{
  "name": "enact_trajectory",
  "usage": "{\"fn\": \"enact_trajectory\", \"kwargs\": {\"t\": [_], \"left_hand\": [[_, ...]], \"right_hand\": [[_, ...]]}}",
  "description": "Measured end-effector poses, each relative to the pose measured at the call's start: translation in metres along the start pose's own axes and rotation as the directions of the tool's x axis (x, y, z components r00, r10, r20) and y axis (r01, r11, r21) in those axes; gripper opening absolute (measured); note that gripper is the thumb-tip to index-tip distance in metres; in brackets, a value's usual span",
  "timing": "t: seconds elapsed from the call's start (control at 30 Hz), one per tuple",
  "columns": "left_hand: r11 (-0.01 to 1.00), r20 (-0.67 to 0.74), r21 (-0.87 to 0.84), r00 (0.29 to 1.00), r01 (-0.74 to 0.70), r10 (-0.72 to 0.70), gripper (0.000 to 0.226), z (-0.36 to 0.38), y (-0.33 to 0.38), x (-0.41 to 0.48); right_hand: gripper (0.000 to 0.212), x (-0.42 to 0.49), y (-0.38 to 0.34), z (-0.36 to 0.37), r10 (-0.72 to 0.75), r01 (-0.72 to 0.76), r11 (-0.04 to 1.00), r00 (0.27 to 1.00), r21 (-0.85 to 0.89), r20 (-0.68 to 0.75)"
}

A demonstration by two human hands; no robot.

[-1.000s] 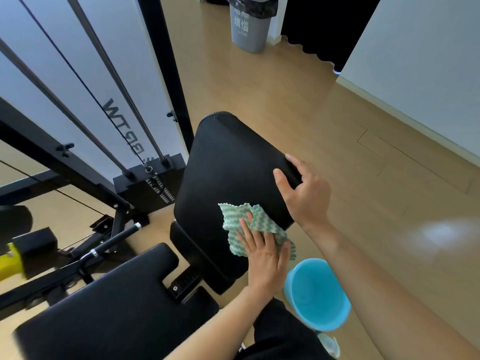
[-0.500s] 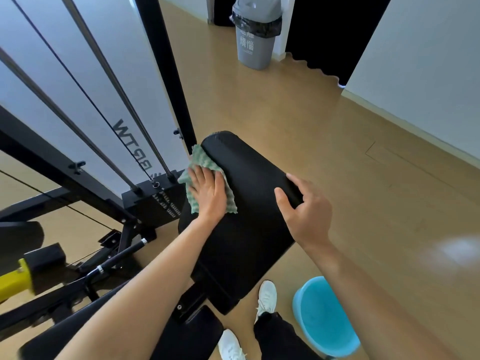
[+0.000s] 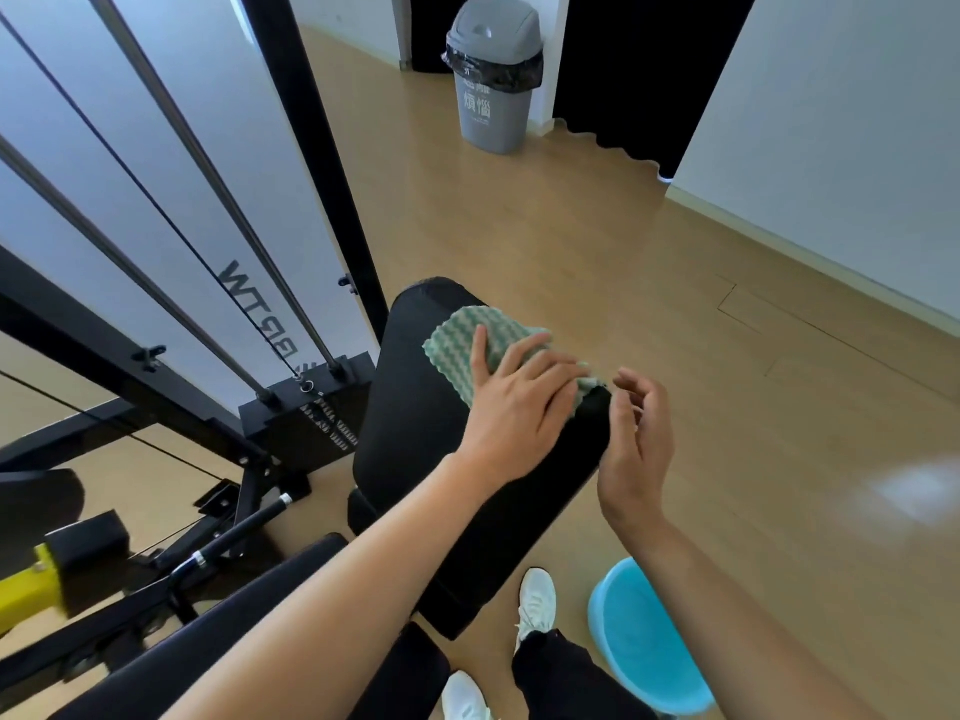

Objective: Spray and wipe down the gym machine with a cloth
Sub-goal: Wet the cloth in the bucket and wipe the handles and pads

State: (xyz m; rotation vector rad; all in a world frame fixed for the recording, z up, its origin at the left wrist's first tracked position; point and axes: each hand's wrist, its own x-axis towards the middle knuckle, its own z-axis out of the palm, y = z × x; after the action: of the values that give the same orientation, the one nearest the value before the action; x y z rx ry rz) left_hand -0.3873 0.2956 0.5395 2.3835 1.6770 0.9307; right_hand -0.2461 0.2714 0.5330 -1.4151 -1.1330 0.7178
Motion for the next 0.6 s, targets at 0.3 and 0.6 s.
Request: {"fn": "enact_trajectory", "kwargs": {"t": [0.3,0.6], "left_hand": [[0.886,-0.221,-0.383,0.905,0.262,-0.364,0.060,0.011,0.016,-0.060],[0.847,-0.165,-0.342,0.861,0.408,-0.481,0.062,0.031,0.030,-0.082]], "right_hand": [[0.025,0.014,-0.048,0.006,-0.473,0.576,0.801,0.777,-0.166,0.416],[0.072,0.023,-0.018,-0.001,-0.156,0.554,0.672,0.754,-0.491,0.638]]}}
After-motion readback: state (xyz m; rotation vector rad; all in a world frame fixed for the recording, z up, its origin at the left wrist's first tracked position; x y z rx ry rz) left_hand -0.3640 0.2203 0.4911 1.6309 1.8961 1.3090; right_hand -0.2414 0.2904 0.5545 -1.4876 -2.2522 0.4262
